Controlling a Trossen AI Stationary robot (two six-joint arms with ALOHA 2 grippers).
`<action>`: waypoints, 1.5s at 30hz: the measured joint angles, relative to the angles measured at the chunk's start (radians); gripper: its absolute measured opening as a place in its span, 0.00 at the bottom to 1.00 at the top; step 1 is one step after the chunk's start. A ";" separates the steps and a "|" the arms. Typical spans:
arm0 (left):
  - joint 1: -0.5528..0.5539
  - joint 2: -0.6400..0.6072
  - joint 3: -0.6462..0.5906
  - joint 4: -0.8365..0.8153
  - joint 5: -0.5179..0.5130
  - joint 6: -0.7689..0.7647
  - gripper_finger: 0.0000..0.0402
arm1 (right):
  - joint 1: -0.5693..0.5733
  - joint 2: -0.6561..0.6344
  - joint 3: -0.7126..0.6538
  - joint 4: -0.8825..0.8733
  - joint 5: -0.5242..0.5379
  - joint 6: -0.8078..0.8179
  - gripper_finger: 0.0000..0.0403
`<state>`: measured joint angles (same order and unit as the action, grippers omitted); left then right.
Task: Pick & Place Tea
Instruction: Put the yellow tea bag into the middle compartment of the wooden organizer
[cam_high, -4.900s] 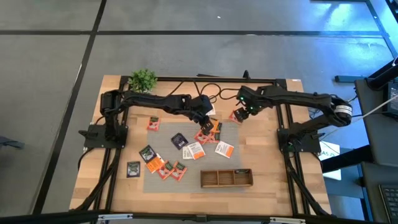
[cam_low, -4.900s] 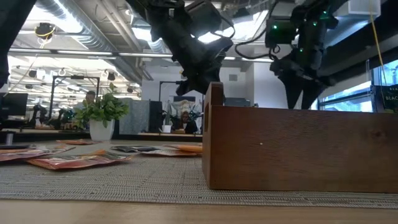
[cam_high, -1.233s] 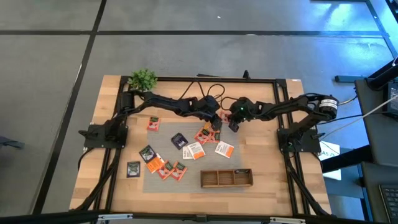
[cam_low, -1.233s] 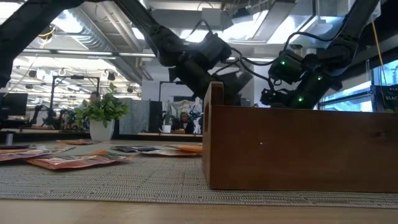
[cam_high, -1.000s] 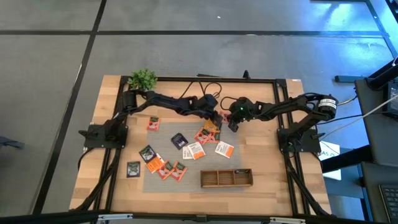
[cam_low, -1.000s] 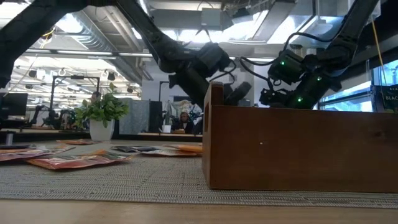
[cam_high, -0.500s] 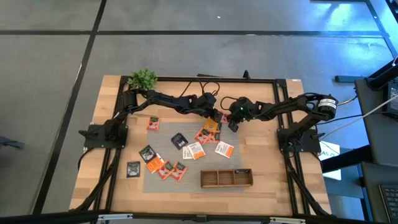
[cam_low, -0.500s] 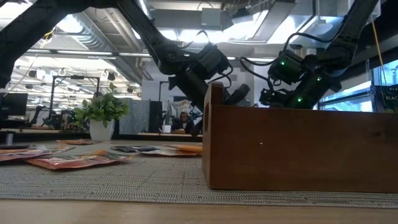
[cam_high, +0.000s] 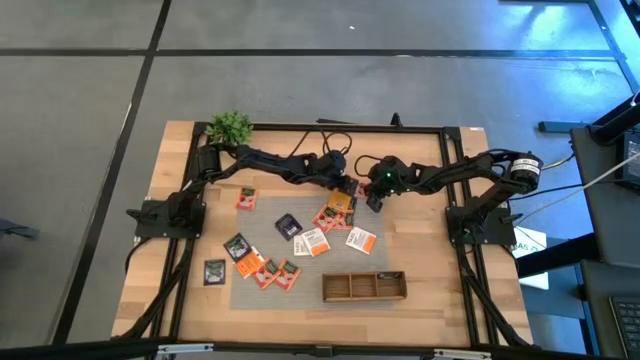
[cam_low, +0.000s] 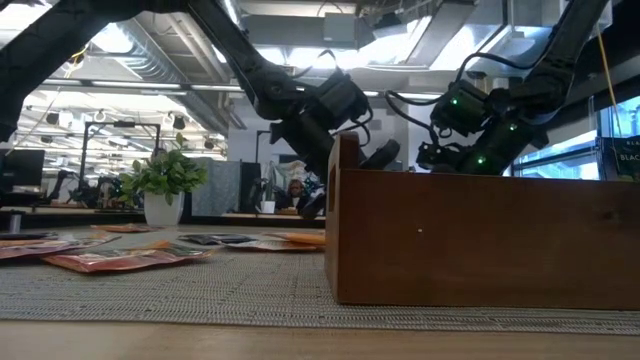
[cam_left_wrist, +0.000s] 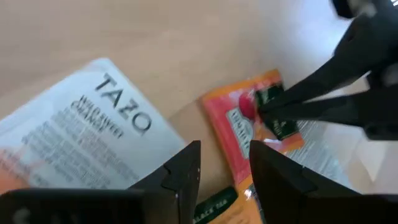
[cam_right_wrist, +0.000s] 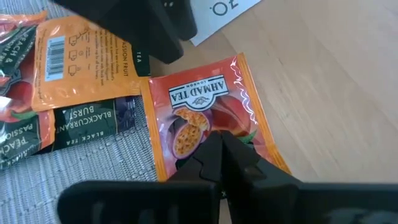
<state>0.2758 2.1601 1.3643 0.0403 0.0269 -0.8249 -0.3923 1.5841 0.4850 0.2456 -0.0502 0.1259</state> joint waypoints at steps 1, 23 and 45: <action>-0.002 0.000 0.000 -0.006 -0.003 0.000 0.33 | 0.000 0.000 0.000 0.005 0.000 0.001 0.03; -0.012 0.000 0.001 -0.066 -0.031 -0.033 0.33 | 0.000 0.087 0.002 0.178 -0.059 0.006 0.03; -0.013 -0.002 0.002 -0.105 -0.029 -0.042 0.31 | 0.000 0.072 0.076 0.114 -0.064 0.039 0.03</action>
<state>0.2630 2.1586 1.3663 -0.0643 -0.0019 -0.8665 -0.3923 1.6560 0.5609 0.3599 -0.1138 0.1649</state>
